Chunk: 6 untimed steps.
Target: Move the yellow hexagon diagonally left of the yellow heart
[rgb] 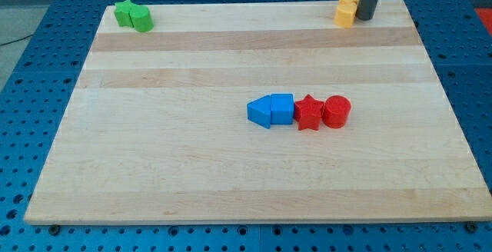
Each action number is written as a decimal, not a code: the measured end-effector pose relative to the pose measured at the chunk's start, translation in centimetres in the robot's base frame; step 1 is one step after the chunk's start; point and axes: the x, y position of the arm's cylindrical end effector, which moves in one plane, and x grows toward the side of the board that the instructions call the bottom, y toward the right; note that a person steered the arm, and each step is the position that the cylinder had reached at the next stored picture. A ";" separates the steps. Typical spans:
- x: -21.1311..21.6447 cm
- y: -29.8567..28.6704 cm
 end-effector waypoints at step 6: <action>-3.6 -6.9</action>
